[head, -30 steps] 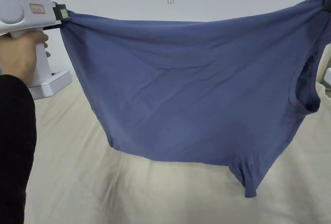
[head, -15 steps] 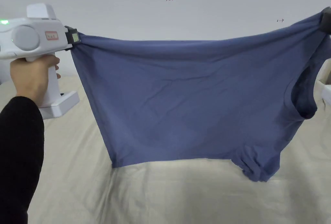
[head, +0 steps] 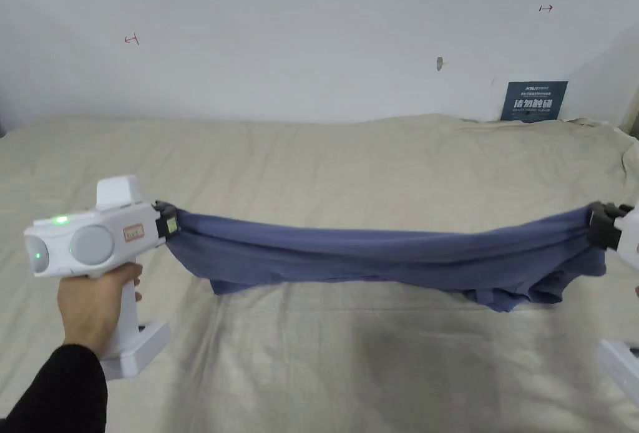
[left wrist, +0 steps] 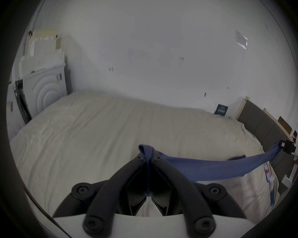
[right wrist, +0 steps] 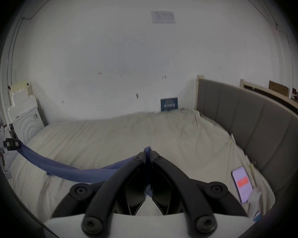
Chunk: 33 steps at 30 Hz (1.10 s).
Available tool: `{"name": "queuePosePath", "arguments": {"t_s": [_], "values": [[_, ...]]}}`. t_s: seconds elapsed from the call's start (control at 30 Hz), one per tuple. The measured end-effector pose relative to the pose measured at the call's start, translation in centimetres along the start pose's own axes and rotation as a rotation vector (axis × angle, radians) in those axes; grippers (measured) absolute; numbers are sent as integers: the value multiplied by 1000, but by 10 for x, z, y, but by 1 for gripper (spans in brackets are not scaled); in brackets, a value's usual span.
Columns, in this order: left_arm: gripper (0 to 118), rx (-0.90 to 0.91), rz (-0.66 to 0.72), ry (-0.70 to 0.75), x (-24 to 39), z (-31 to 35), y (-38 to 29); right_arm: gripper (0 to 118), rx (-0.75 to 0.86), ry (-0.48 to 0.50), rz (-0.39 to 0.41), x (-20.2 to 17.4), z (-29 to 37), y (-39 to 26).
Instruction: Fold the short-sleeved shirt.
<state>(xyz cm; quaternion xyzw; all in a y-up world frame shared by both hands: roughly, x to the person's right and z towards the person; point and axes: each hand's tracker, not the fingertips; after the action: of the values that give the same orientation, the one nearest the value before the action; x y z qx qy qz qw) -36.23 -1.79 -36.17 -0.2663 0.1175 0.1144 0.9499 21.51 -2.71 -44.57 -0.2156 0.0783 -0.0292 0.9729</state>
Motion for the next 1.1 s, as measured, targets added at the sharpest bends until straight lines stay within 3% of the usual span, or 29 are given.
{"name": "queuePosePath", "arguments": {"t_s": [0.23,0.37,0.73,0.93,1.1], "values": [[0,-107,19,17,-19,49,-95,1,-101,11,-23,6,69,-83],[0,-138,-43,56,-23,77,-145,1,-144,23,-26,7,110,-118],[0,-191,-107,126,-38,143,-229,1,-204,5,106,2,192,-184],[0,-237,-91,133,-48,160,-262,1,-277,-21,81,13,210,-221],[0,-283,-95,146,-49,154,-283,1,-371,-55,70,28,189,-250]]}}
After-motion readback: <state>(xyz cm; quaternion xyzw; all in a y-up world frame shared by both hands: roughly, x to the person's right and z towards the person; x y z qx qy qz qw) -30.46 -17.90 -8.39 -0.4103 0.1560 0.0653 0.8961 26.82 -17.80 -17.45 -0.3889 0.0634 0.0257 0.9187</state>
